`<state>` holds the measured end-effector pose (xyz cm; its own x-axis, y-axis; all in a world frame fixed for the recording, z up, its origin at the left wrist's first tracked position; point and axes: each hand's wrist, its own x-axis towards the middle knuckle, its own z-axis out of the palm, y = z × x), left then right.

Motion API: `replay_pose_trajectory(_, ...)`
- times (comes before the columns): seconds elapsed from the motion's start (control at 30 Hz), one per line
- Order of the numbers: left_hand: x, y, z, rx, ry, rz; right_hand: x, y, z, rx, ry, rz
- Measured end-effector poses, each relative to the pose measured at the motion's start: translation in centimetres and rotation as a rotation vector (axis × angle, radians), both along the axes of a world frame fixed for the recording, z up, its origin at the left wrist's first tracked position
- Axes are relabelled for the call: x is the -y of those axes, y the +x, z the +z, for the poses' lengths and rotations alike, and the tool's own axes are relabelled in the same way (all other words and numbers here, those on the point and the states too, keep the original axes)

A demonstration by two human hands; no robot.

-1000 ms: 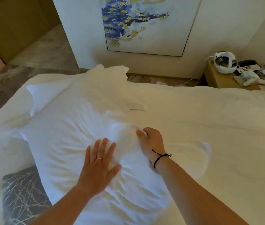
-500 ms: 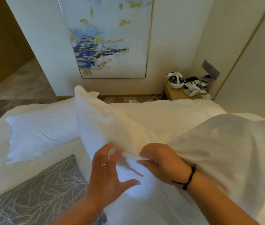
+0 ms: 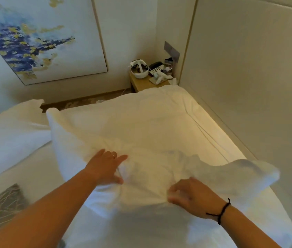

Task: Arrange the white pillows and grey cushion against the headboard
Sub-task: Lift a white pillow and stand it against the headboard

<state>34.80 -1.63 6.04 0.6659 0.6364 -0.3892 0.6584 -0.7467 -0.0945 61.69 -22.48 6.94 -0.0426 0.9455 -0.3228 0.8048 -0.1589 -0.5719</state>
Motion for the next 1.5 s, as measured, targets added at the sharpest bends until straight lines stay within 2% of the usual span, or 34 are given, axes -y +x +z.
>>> replay_pose_trajectory(0.1,-0.5,0.5,0.3,-0.016,0.022,0.033,-2.7,0.3,-1.2,0.166,0.151,-0.086)
replay_pose_trajectory(0.17,-0.2,0.8,0.7,-0.034,0.003,0.068,-4.1,-0.2,-2.3,0.295,0.096,-0.058)
replay_pose_trajectory(0.33,1.5,0.9,0.5,-0.098,-0.030,0.094,-3.7,-1.4,-5.1,0.246,-0.032,-0.014)
replay_pose_trajectory(0.43,2.4,0.4,-0.2,-0.098,0.020,0.082,-3.0,-1.7,-6.4,0.319,-0.030,0.001)
replay_pose_trajectory(0.57,3.6,0.0,-1.6,0.011,0.066,0.070,-3.0,-3.2,-7.2,0.406,0.028,-0.007)
replay_pose_trajectory(0.73,4.7,0.1,-2.2,0.108,0.100,0.139,-3.1,-4.2,-5.9,0.403,0.026,-0.155)
replay_pose_trajectory(0.9,3.8,1.4,0.5,0.432,0.243,0.165,-3.1,-3.0,-1.0,0.246,0.148,-0.412)
replay_pose_trajectory(1.0,2.5,2.9,2.8,0.592,0.317,0.152,-3.7,-2.1,2.3,0.227,0.201,-0.486)
replay_pose_trajectory(1.17,1.3,6.7,5.8,0.708,0.334,0.137,-3.3,0.6,5.1,0.292,0.308,-0.565)
replay_pose_trajectory(1.3,0.7,11.1,6.8,0.730,0.344,0.113,-2.8,3.3,6.1,0.298,0.342,-0.636)
replay_pose_trajectory(1.5,-0.6,21.0,8.4,0.768,0.368,0.101,-2.0,10.2,7.4,0.286,0.377,-0.703)
